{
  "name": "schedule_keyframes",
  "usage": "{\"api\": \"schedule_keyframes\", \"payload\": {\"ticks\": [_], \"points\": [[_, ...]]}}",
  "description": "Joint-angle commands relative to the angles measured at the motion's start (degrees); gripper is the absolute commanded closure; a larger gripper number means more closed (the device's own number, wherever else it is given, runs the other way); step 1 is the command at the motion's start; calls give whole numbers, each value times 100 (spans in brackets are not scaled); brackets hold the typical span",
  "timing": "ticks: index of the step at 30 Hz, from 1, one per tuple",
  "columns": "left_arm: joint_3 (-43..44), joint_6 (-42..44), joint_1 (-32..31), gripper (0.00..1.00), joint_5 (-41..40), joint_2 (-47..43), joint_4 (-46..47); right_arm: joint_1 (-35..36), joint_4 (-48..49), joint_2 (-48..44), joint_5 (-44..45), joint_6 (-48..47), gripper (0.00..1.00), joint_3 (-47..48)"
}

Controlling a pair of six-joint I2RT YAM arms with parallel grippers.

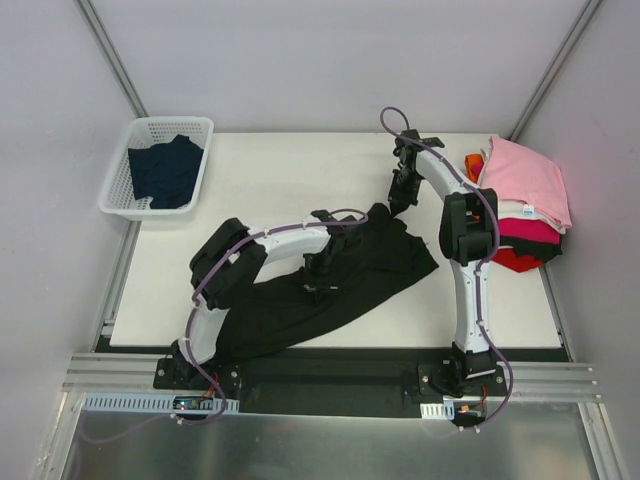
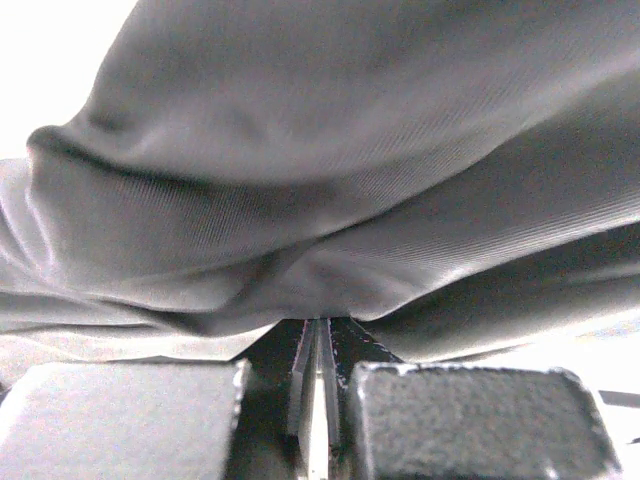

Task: Fold and stack the t-shirts
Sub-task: Rotate the tshirt 90 degrees

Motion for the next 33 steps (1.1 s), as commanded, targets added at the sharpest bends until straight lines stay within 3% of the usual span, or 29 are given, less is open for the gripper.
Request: {"api": "schedule_keyframes", "payload": {"ticks": [1,8,18,27,33], "points": [[515,59,303,100,-90,458,201,-176,72,173,-386,-293,99,572],[1366,217,769,99,-99,1143,105,-352,458,95,-896,-512,99,556],[1623,437,788,96,-20,908,69,-422,837,-1460,-730,-636,99,-901],[1360,226,541,76,-3,-33,34,-414,767,-2691,-607,-706,99,-1860],[912,85,409,60,-308,-753,-220,-317,1213,-3666,-686,-470,99,-3652]]}}
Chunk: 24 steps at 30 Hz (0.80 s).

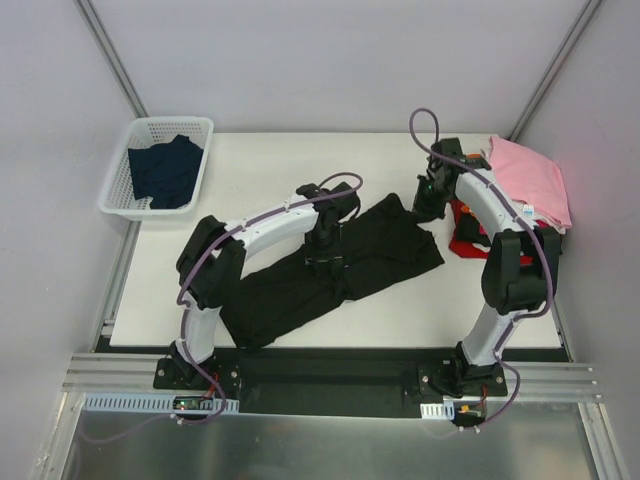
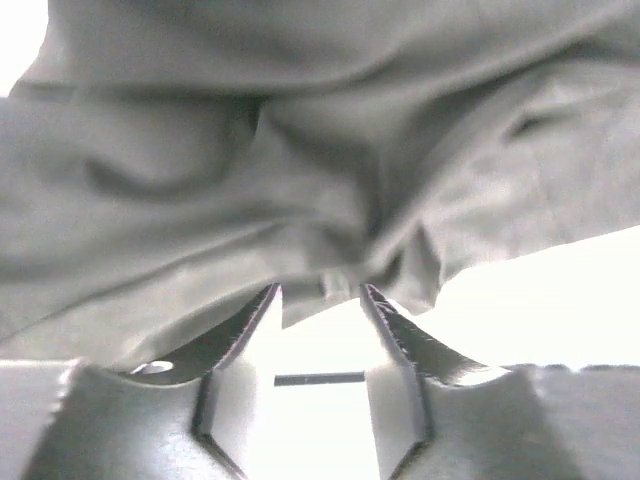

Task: Fold and stack the t-shirts
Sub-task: Rotate the tshirt 90 degrees

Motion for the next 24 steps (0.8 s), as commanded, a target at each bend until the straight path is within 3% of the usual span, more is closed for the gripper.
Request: {"api": "schedule_keyframes", "payload": {"ticks": [1,3,6,16,20,24], "points": [[-221,-149,-80,57,-421,-734,-304,112,248,-731,-17,164,99,-1232],[-213,-114,-80,45,-553,-831,-304,182,451,-1074,9,367,99,-1900],[128,62,-89,41,-562,-622,-295,349,548,-1346,36,595,99,-2436],[2555,1143,25,53,-256,1075,-155,665,460,-1129,369,675,99,-2632],[2381,1187,131,53,-237,1015,-146,665,434,-751,414,666,99,-2298],[1478,1275,131,53,-413,603,-129,657,425,-399,492,745,99,-1771]]}}
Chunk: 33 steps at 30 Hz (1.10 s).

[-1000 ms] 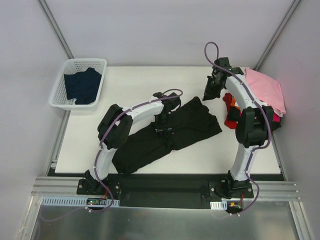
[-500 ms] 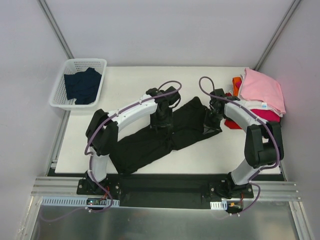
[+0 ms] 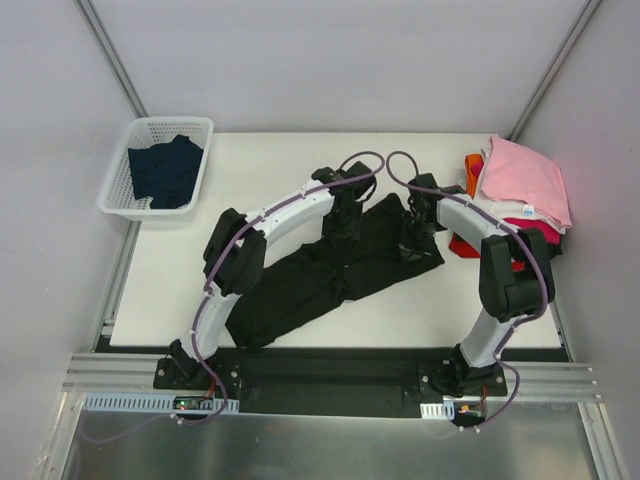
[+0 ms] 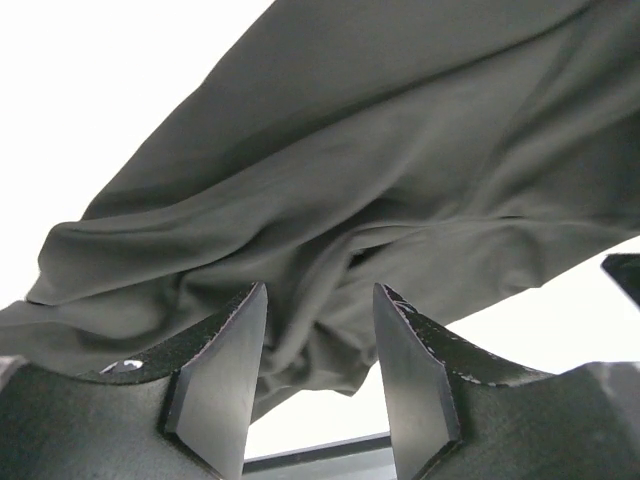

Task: Fold and stack the t-shirts
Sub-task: Rotate the tshirt 90 degrees

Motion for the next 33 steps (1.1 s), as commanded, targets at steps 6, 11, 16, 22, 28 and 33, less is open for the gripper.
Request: {"api": "schedule_keyframes", "payload": {"ticks": [6,11,16,22,28,33], "points": [[-1540,375,63,52,-364,-985,-165,-45,-127,1130,325,19,99,1578],[-1595,209,63,52,-153,-1100,-165,-150,-267,1668,290,19,99,2114],[-1410,15,63,51,32,-1074,-165,-300,-408,1975,316,63,99,2492],[-1348,-55,72,51,32,-1205,-183,-414,-566,2169,483,151,99,2651],[-1735,-292,72,51,304,-1460,-183,-555,-768,2599,527,19,99,3301],[-1841,-258,72,51,295,-1478,-174,-607,-970,3196,484,-218,99,4380]]}}
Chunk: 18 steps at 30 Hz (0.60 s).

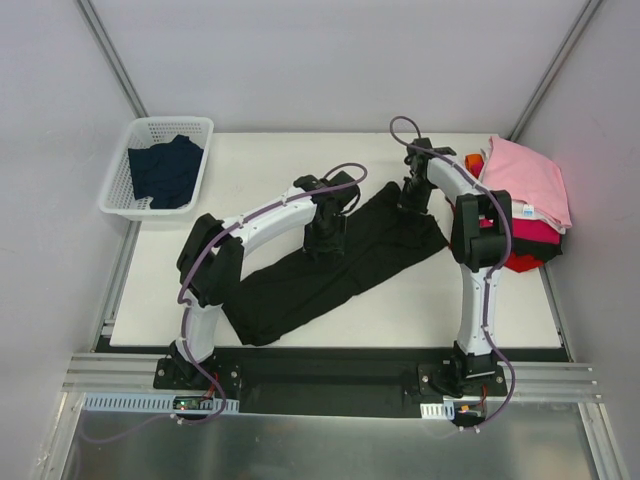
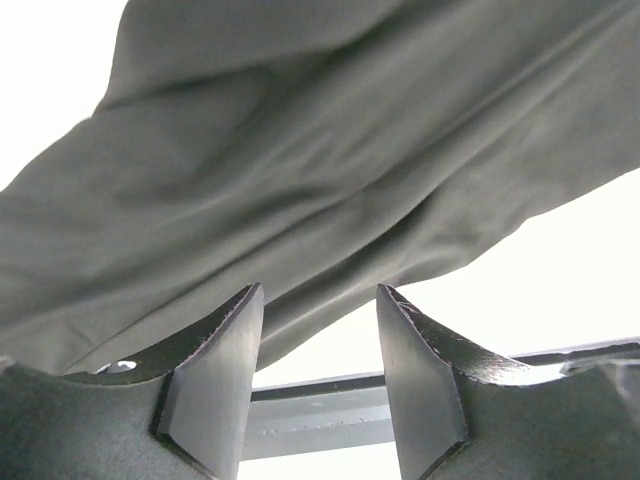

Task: Fold and stack the t-shirts
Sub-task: Rotate the tshirt 90 degrees

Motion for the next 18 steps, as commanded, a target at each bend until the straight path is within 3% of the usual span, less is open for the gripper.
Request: {"api": "schedule_keyframes", "payload": {"ticks": [1,11,18], "points": [[-77,-96,17,51,92,-263,-106,-81,-293,404,92,-231,99,966],[-33,-34,17,51,162,-210,-115,-265,-346,1080,-347,-425,99,2285],[-156,-34,17,51,136,-351,-124,-292,145,933,-1041,-732,99,2120]]}}
